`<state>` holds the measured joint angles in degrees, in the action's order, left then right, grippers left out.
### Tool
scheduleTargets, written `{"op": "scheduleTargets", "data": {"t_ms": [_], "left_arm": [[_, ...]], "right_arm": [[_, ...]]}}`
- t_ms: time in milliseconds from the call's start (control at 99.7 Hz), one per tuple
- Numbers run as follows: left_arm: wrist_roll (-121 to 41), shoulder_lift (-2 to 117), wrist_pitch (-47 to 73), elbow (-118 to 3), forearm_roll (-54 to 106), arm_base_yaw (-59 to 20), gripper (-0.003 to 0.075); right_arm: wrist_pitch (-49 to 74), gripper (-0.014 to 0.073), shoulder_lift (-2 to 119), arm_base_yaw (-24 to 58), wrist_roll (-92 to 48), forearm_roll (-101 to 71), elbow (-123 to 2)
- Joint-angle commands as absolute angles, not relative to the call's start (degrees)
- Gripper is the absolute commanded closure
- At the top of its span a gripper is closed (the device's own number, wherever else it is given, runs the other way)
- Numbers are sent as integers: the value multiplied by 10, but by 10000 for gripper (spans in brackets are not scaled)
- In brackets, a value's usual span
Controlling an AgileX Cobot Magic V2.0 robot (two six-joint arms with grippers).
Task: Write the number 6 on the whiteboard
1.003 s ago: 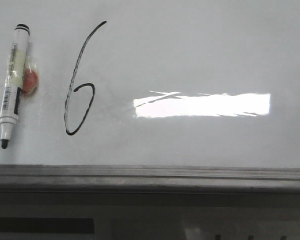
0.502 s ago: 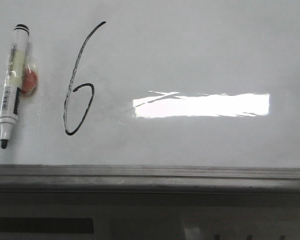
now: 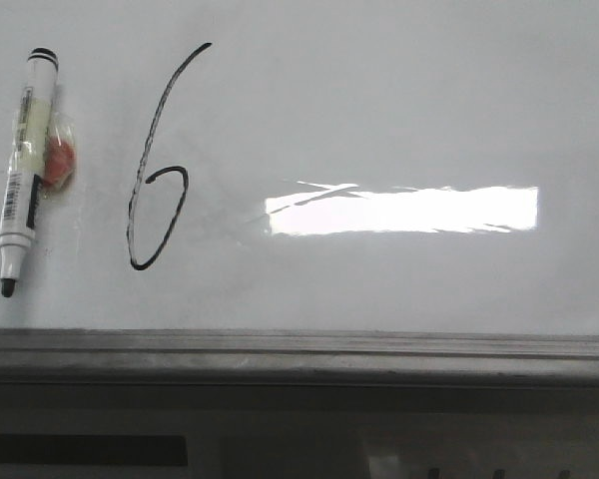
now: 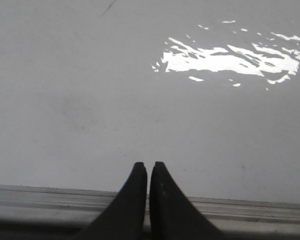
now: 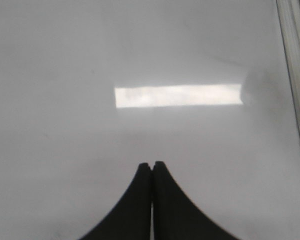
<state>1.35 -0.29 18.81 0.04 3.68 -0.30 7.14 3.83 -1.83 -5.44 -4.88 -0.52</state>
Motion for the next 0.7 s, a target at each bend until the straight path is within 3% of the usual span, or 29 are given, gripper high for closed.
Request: {"op": "scheduleTargets", "data": {"t_ms": [0,381,692], "left_arm": [[19,-19,157,14,37,-3,741],[19,-19,157,14,39,-3,741],[19,-19,157,14,39,-3,741]], "right_arm": [[18,657,40,-26,-38,-29,11],[177,657,-14,-27,-38,6,15],[173,657,-16,-27,-40,6,15]]}}
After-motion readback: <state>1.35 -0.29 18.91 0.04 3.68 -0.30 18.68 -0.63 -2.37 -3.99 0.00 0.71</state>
